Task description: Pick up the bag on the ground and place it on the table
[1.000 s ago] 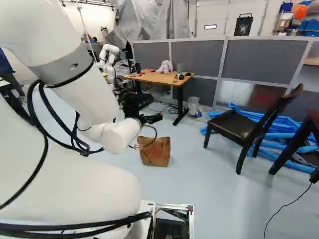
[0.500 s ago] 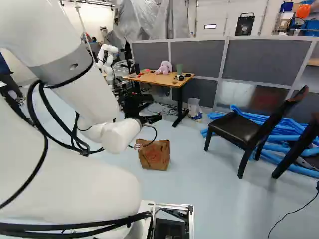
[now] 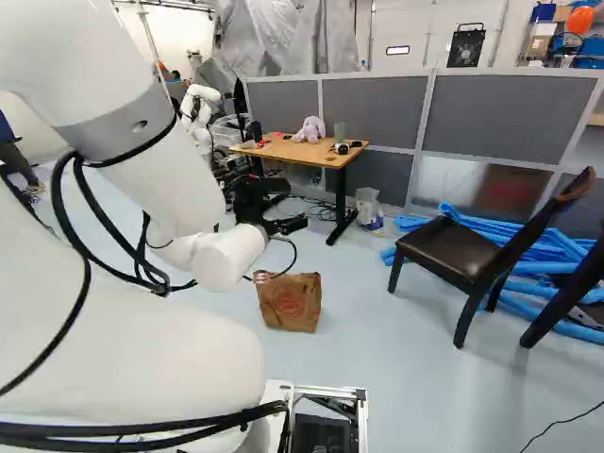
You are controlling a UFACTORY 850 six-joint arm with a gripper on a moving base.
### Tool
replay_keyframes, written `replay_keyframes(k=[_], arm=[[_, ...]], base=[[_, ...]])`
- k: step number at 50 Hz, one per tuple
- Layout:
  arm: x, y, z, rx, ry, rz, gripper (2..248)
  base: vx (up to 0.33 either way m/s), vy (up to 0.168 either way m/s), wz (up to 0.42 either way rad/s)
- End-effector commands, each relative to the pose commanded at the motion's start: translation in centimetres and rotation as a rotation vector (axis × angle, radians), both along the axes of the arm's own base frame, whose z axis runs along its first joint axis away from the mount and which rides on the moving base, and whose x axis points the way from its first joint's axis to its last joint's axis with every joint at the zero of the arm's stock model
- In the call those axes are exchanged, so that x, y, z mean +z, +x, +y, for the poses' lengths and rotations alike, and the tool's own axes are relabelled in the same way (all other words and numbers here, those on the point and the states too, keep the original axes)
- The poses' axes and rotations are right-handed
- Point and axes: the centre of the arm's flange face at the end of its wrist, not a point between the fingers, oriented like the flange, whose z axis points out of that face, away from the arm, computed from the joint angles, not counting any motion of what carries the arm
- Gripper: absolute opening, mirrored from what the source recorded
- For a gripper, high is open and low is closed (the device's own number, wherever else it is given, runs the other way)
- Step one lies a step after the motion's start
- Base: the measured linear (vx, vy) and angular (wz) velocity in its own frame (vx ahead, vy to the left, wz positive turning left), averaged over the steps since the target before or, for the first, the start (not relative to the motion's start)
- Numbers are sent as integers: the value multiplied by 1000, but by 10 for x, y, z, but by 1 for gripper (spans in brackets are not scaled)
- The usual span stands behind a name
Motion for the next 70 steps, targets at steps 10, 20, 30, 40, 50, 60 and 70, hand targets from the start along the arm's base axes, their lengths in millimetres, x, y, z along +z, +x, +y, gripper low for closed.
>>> replay_keyframes(k=[10, 20, 30, 40, 50, 60, 70], arm=[[0, 0, 0, 0, 0, 0, 247], [0, 0, 0, 0, 0, 0, 247], [0, 0, 0, 0, 0, 0, 247], [0, 0, 0, 0, 0, 0, 247], [1, 6, 0, 0, 0, 3, 247], [2, 14, 0, 2, 0, 6, 247], [3, 32, 4, 13, 0, 29, 247]], base=[[104, 1, -5], [104, 4, -4], [107, 4, -4], [106, 3, -5], [93, 2, -6], [3, 0, 1], [0, 0, 0]])
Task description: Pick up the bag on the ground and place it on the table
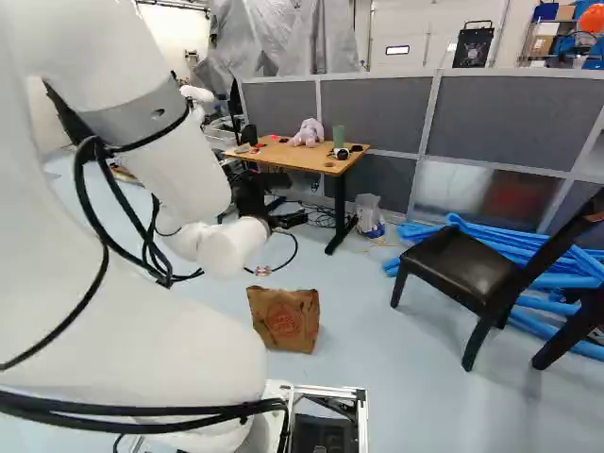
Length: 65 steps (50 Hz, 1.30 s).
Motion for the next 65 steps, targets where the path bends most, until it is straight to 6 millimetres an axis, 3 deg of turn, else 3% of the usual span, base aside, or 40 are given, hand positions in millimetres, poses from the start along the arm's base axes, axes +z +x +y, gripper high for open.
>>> replay_keyframes(k=[31, 65], arm=[[-8, 61, 17, 45, -5, 141, 247], [-55, 132, 39, 85, -20, 352, 247]], base=[[0, 0, 0], [0, 0, 0]])
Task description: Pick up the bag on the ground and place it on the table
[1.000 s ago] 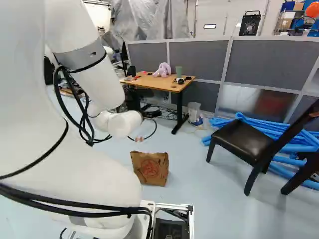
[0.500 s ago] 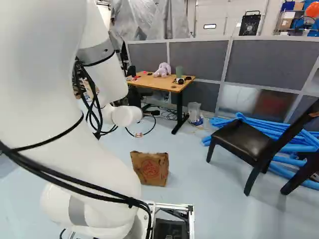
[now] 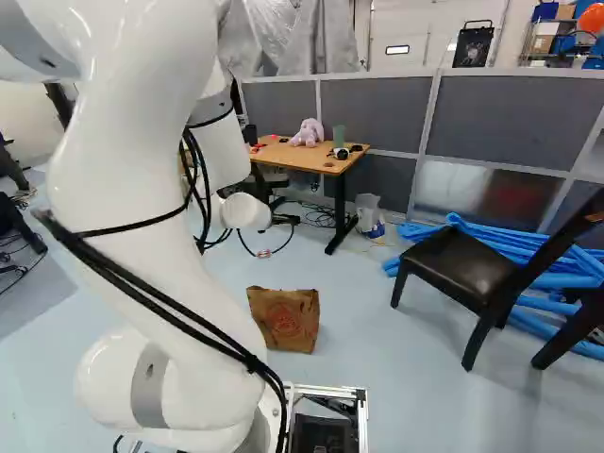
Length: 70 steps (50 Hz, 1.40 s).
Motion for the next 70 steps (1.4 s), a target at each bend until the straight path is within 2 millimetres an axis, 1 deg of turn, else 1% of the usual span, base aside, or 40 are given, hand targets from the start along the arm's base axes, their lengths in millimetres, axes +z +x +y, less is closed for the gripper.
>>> replay_keyframes(k=[24, 54, 60, 70], arm=[[-39, 48, 16, 22, -13, 122, 247], [-90, 103, 28, 33, -29, 248, 247], [-99, 109, 29, 34, -32, 273, 247], [-114, 111, 30, 34, -37, 317, 247]], base=[[0, 0, 0], [0, 0, 0], [0, 0, 0], [0, 0, 0]])
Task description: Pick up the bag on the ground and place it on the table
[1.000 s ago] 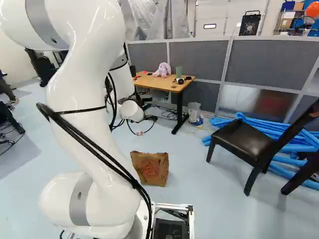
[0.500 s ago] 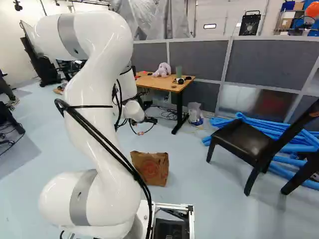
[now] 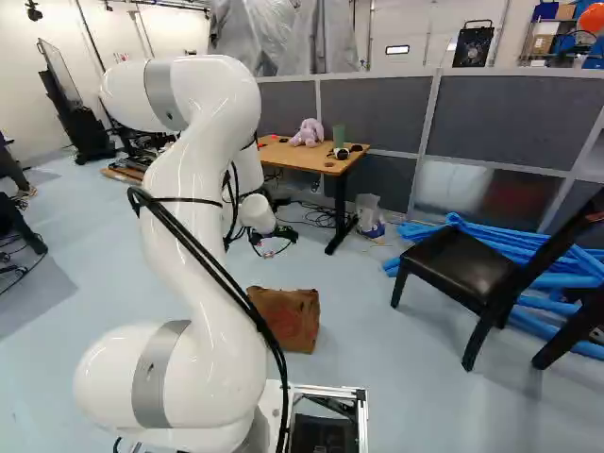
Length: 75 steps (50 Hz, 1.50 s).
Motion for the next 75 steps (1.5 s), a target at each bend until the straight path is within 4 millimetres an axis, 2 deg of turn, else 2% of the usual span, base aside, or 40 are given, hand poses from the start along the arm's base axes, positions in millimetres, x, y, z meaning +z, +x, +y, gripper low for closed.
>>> replay_keyframes(k=[16, 75], arm=[[-24, 2, 0, 59, -41, 56, 247], [-112, 8, 1, 627, -306, 198, 247]], base=[[0, 0, 0], [0, 0, 0]])
